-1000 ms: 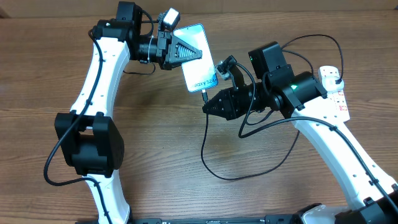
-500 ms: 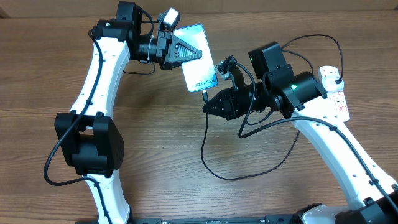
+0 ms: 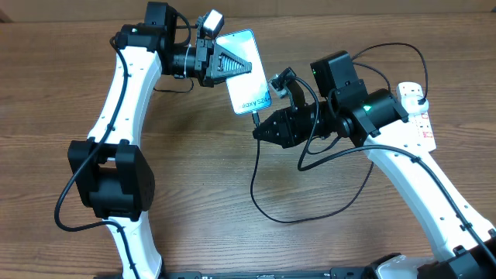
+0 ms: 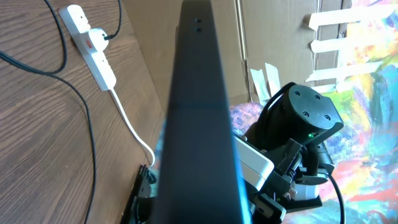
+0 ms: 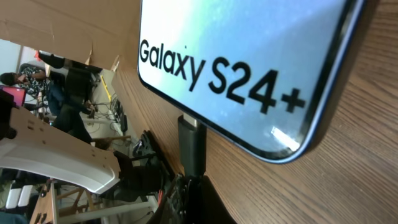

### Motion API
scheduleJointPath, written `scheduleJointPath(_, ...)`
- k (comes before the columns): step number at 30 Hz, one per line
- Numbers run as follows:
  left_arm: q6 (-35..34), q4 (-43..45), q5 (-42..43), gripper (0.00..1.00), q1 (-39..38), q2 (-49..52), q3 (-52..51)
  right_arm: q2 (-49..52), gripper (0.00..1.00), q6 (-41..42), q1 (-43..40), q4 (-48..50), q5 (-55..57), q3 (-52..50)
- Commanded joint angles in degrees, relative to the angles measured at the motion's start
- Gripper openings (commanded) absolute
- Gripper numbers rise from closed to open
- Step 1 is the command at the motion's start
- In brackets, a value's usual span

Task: Plug charger to phone and switch on socket
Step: 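Push the plug into the phone's bottom port held by the left gripper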

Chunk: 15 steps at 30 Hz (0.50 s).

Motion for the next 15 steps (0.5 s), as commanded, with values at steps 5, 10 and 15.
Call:
scheduleJointPath(5, 0.04, -0.57, 3.02, 0.04, -0.59, -0.33, 0.33, -1.09, 0.04, 1.51, -0.39, 3.76, 0.57, 0.44)
scheduleJointPath(10, 0.07, -0.76, 2.99, 0.04, -1.25, -0.33, 0.33, -1.09, 0.04, 3.19, -0.63, 6.25, 0.59, 0.46)
scheduleJointPath(15, 0.07, -0.90, 3.02, 0.04, -1.66, -0.33, 0.33, -1.03, 0.04, 3.43, -0.90, 7.04, 0.59, 0.46)
